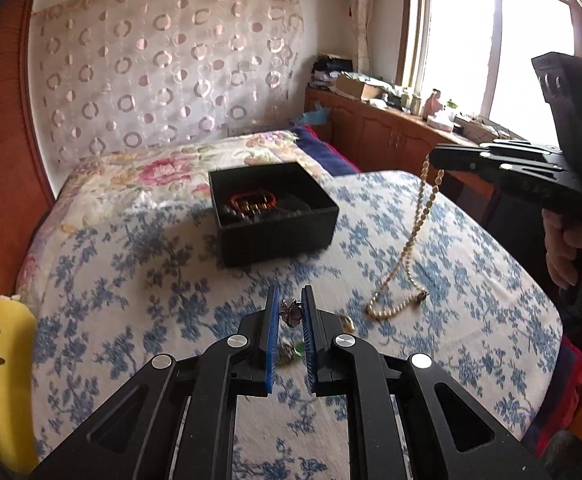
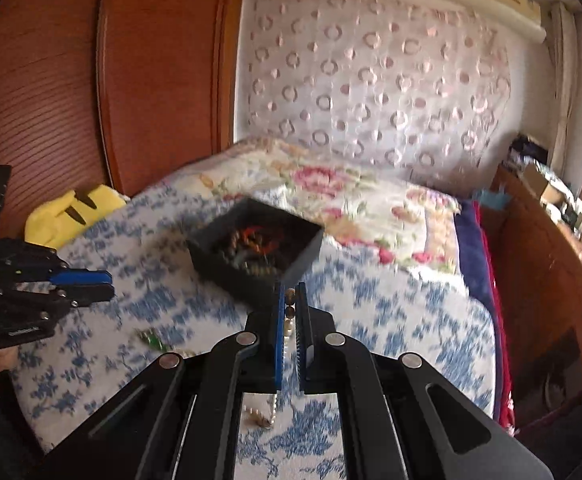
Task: Organize jewelry
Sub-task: 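Lift the pearl necklace with the right tool while the left tool holds the pendant, then lower the pendant and pearl necklace into the black box and open both tools, then move both open tools back over the remaining ring and chain on the bed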
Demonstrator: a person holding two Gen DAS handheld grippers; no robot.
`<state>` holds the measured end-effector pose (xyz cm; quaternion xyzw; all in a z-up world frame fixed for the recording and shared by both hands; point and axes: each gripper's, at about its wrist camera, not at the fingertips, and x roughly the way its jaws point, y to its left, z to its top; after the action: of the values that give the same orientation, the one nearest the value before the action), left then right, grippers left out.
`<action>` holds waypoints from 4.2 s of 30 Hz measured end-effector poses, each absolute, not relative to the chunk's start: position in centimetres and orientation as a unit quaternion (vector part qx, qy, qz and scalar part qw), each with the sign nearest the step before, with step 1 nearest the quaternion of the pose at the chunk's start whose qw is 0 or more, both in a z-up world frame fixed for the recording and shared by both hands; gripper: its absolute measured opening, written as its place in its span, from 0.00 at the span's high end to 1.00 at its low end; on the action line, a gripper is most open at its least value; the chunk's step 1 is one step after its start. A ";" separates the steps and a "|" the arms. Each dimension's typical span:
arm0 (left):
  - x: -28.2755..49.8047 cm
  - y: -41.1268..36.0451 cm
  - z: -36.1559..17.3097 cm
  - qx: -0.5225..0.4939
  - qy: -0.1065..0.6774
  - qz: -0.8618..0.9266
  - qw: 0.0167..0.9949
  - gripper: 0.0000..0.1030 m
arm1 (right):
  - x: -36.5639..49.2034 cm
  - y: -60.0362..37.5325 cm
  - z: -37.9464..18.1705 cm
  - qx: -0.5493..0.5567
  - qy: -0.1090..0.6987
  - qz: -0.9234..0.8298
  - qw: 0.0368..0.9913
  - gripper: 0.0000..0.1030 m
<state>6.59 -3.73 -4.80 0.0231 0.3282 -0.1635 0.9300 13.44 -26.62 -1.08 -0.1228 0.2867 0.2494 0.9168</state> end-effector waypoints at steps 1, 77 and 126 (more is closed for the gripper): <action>6.7 -3.6 -4.4 0.022 0.324 -0.162 0.932 0.90 | 13.4 -26.4 -0.6 -0.123 0.281 0.250 0.918 0.95; 23.3 -4.4 -4.1 0.041 0.338 -0.159 0.927 0.90 | 25.4 -22.5 -4.0 -0.098 0.331 0.288 0.893 0.84; 11.3 -1.0 -11.6 0.029 0.417 -0.152 0.895 0.34 | 12.2 -18.1 -13.2 -0.157 0.413 0.336 0.832 0.65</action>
<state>11.29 -1.00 -11.61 0.0294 0.4173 -0.1520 0.8955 12.21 -18.11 -13.19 -0.1569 0.4131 0.3363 0.8316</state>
